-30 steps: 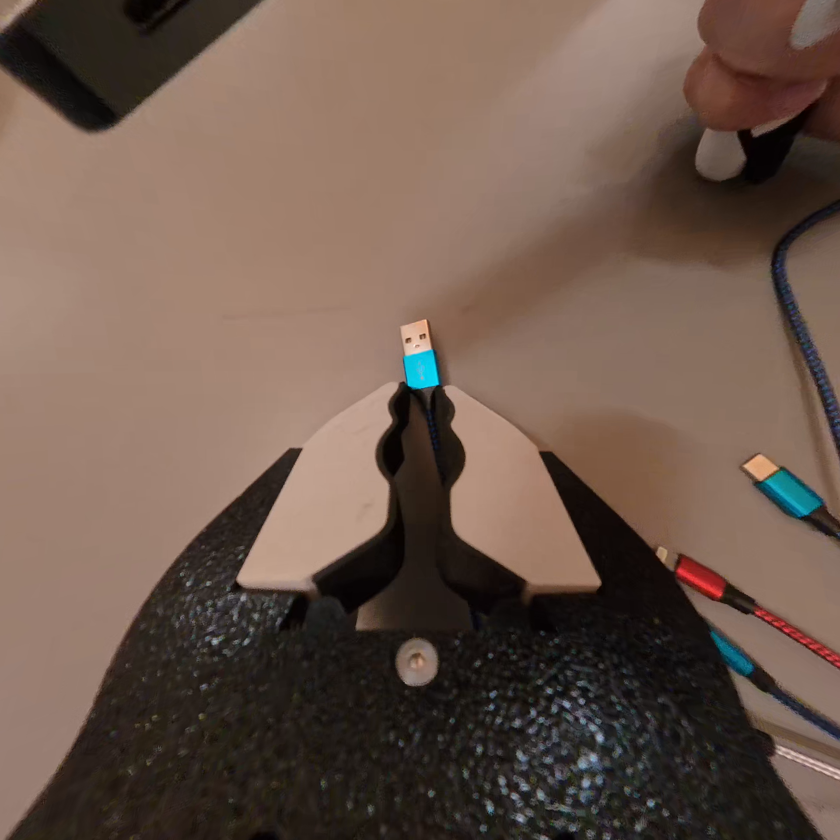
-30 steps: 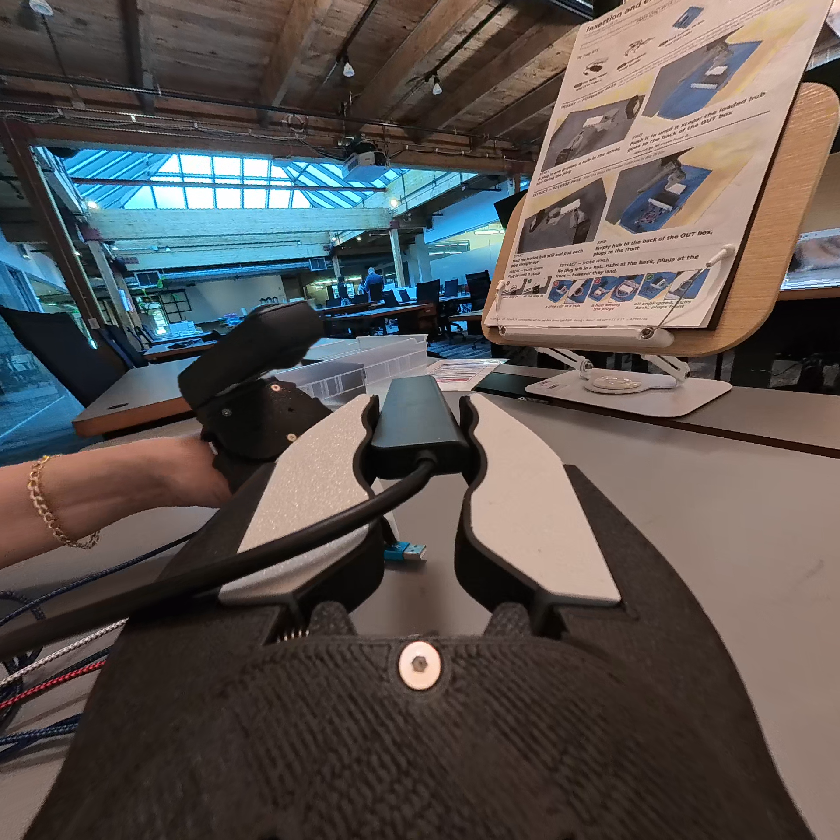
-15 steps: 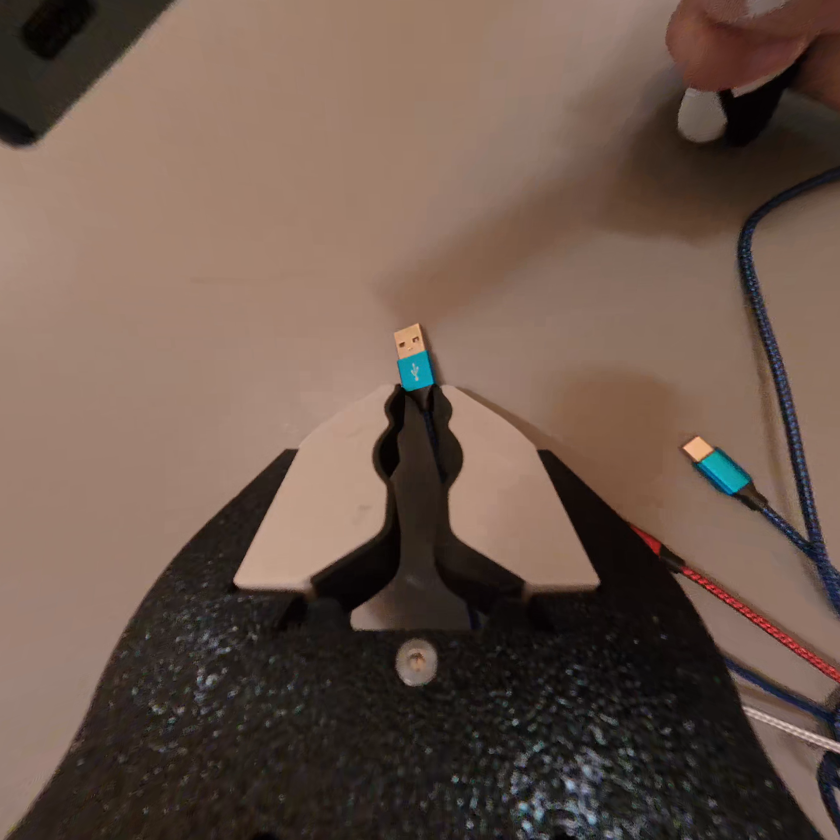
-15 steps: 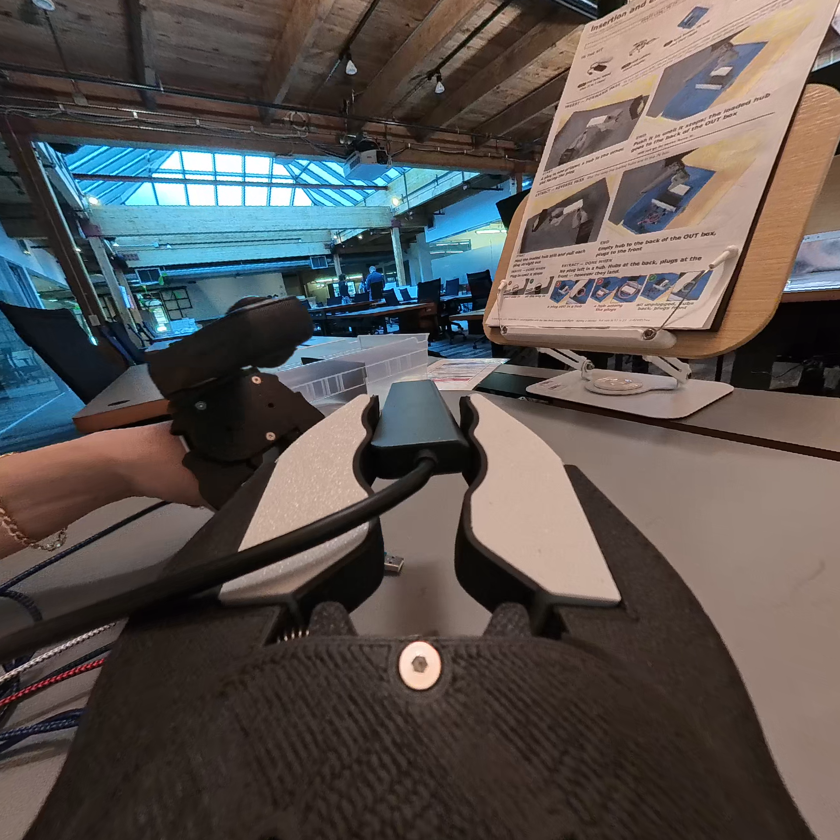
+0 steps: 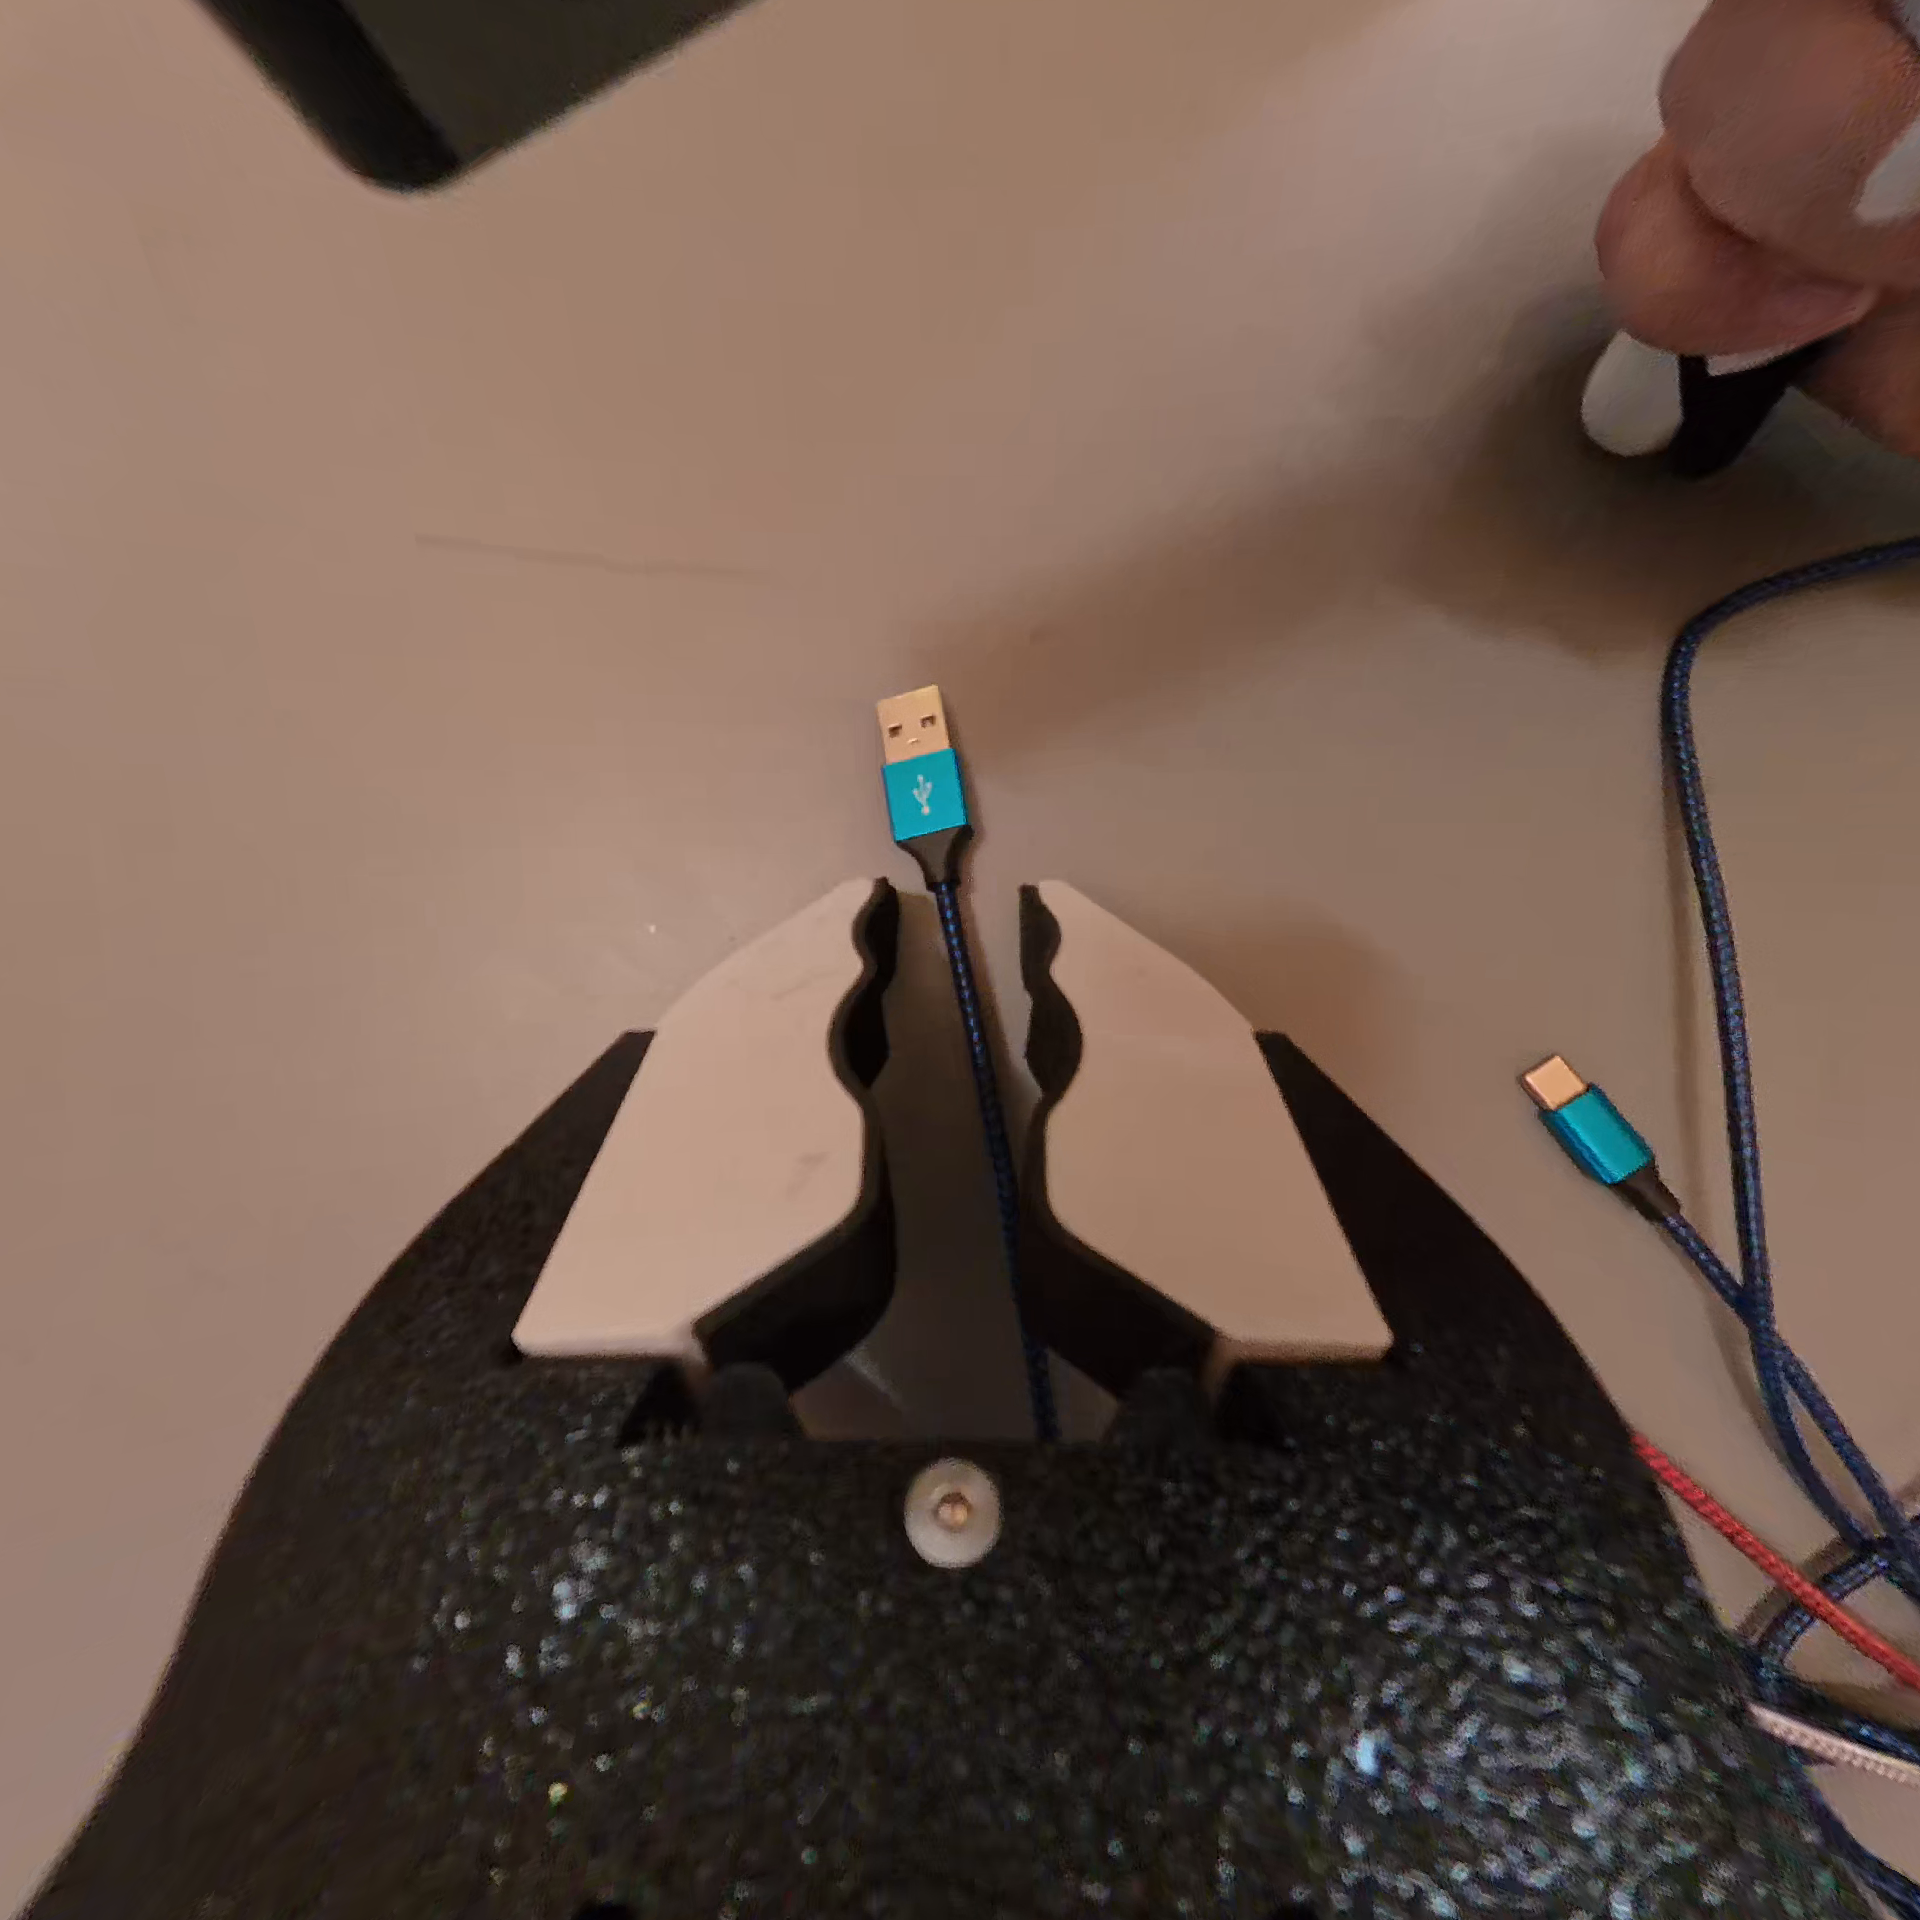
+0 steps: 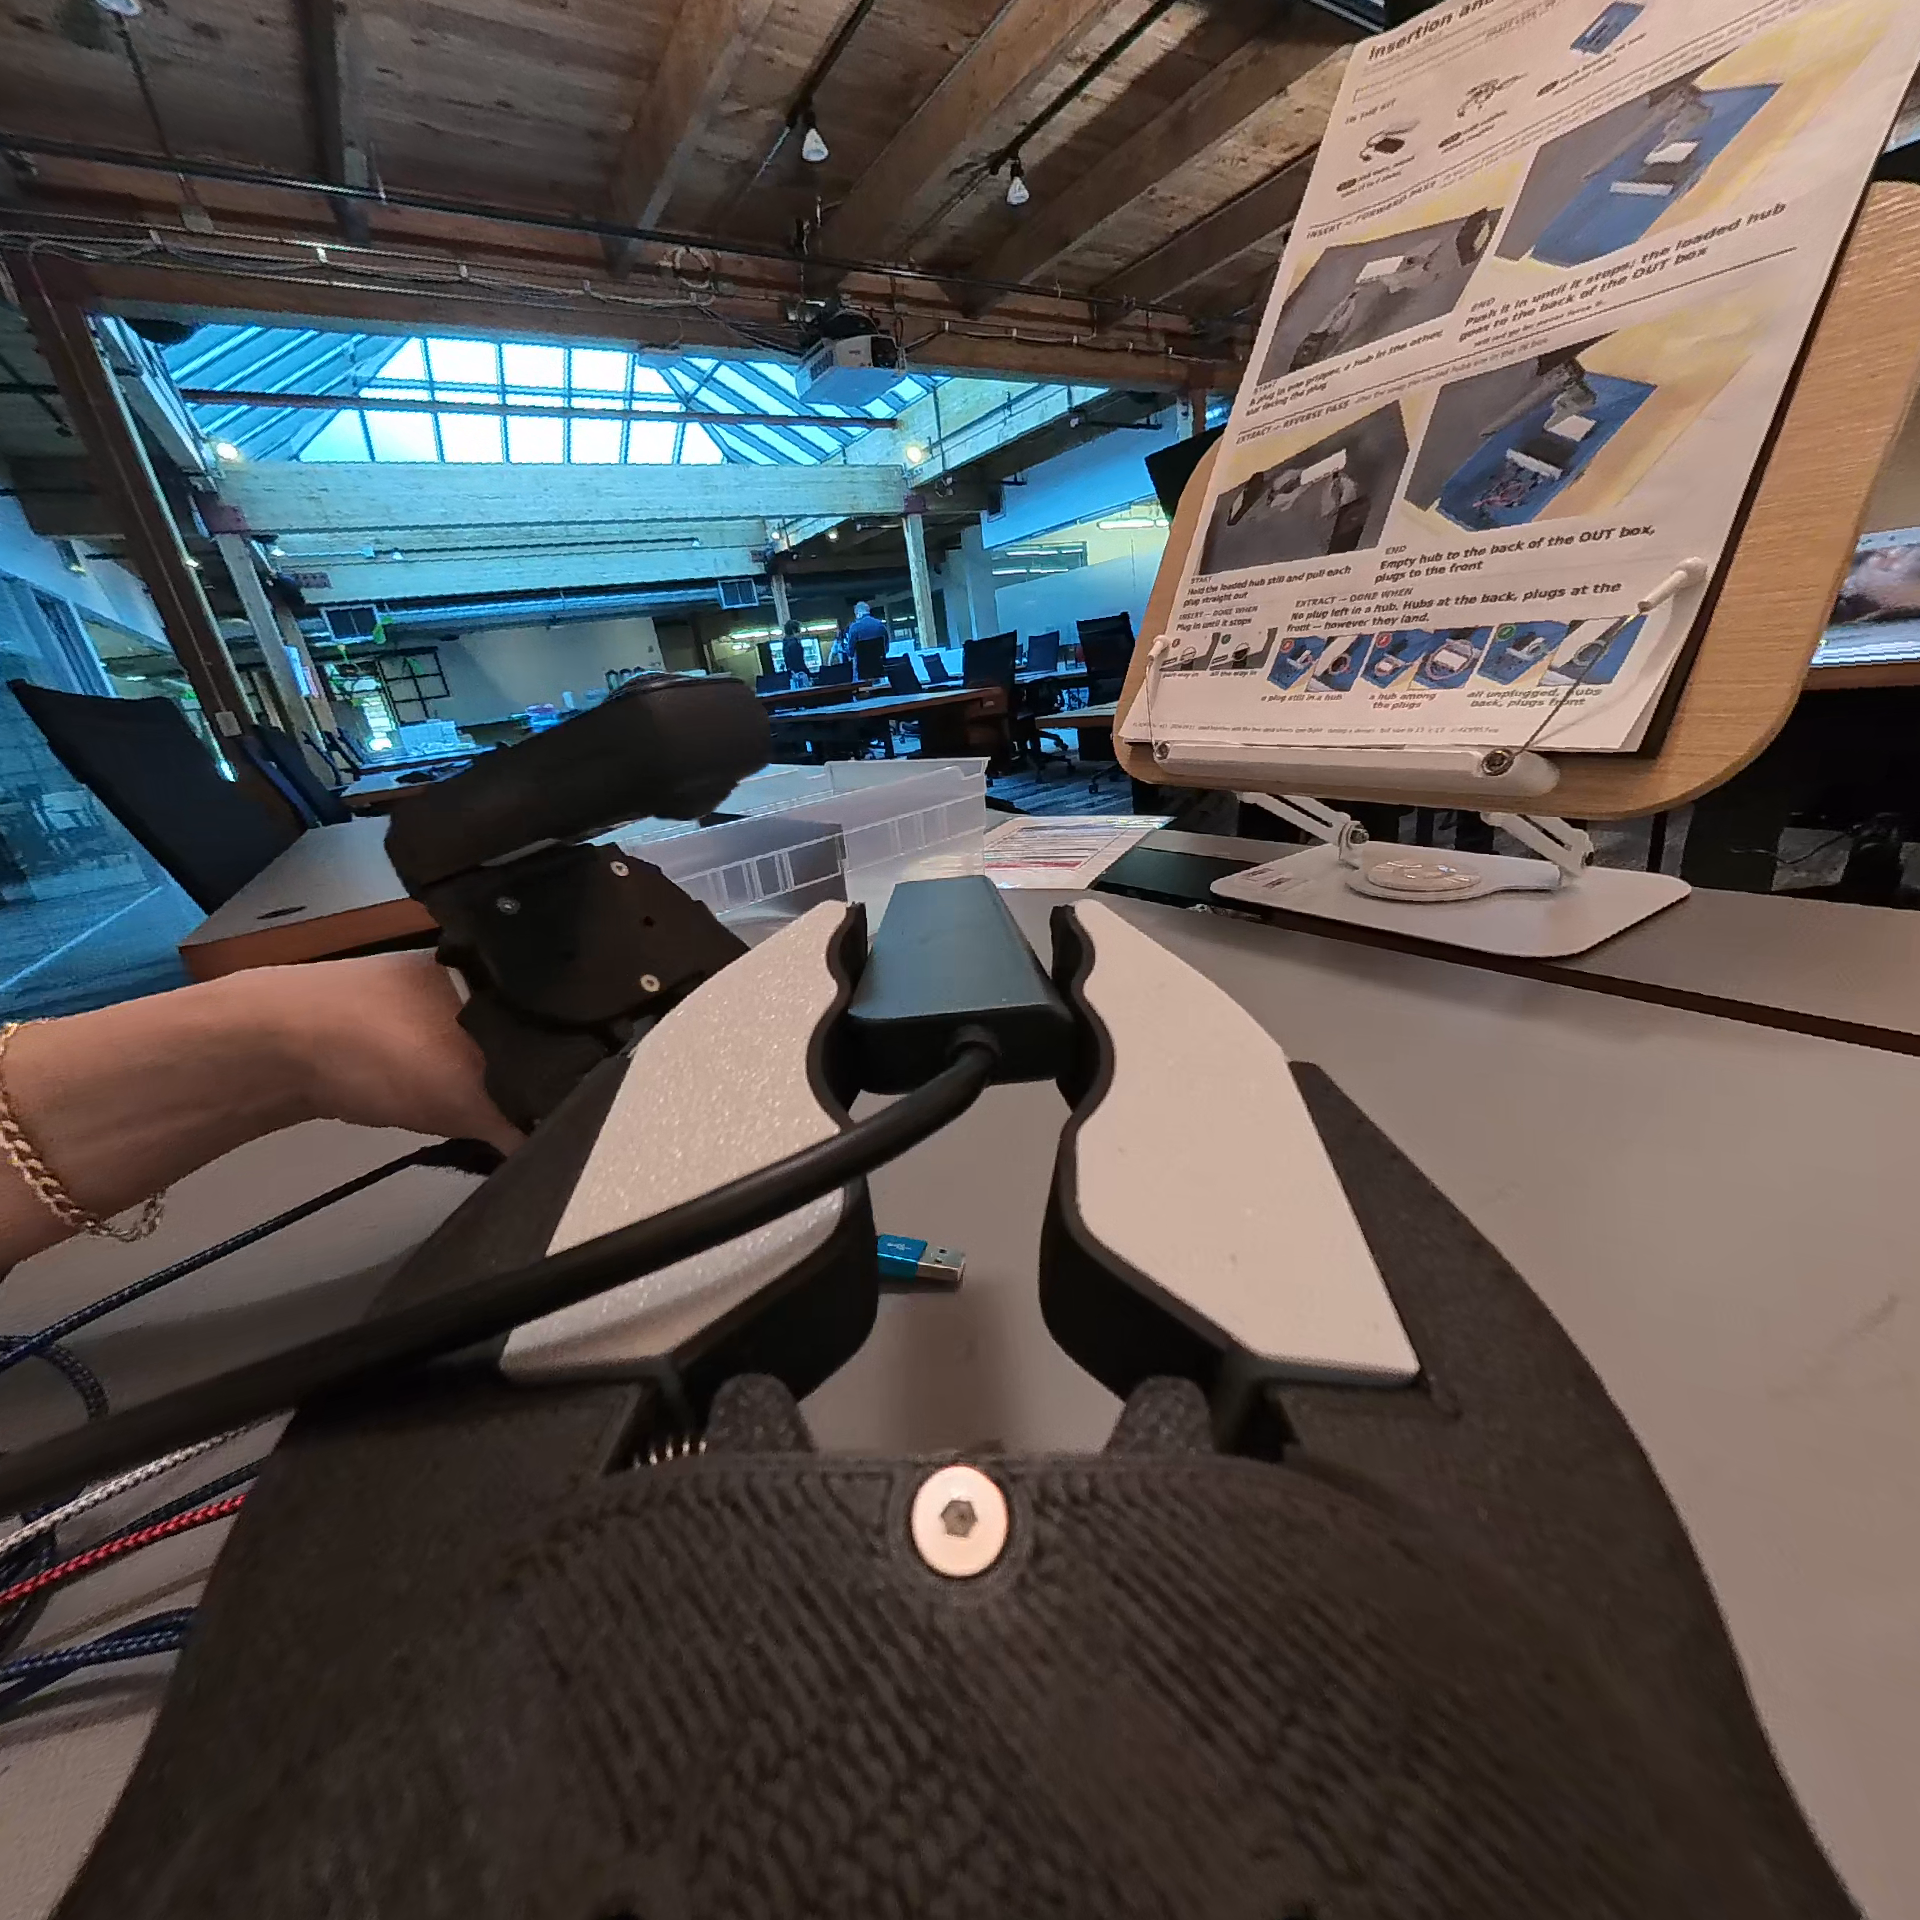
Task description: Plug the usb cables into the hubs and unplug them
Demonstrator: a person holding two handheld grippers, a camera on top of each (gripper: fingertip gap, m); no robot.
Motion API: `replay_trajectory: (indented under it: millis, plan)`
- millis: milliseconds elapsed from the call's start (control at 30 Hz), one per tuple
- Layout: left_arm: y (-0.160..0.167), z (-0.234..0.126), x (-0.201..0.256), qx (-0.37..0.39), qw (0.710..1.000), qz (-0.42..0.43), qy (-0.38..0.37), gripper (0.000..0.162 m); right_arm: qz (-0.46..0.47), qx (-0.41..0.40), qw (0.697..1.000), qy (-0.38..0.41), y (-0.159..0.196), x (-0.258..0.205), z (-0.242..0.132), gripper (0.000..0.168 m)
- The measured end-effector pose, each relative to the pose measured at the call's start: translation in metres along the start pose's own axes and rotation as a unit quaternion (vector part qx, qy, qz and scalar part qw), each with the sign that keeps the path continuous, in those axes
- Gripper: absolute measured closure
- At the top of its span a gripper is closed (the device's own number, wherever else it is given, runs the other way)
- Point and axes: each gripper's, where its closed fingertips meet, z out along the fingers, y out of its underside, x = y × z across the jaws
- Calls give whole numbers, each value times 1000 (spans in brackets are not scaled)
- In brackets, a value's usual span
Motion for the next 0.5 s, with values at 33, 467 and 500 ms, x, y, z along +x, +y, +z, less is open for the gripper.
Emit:
replay_trajectory:
  millis: [33,467,500]
  plan:
    - [-1,1,-1,0,1000,-10,0,144,0,0,1000,0,0,0,0,134]
    - [-26,-22,4,62,994,29,-79,158,4,1,1000,7,0,3,-1,134]
    - [-37,-33,8,80,993,22,-87,158,7,3,1000,9,-1,4,-1,134]
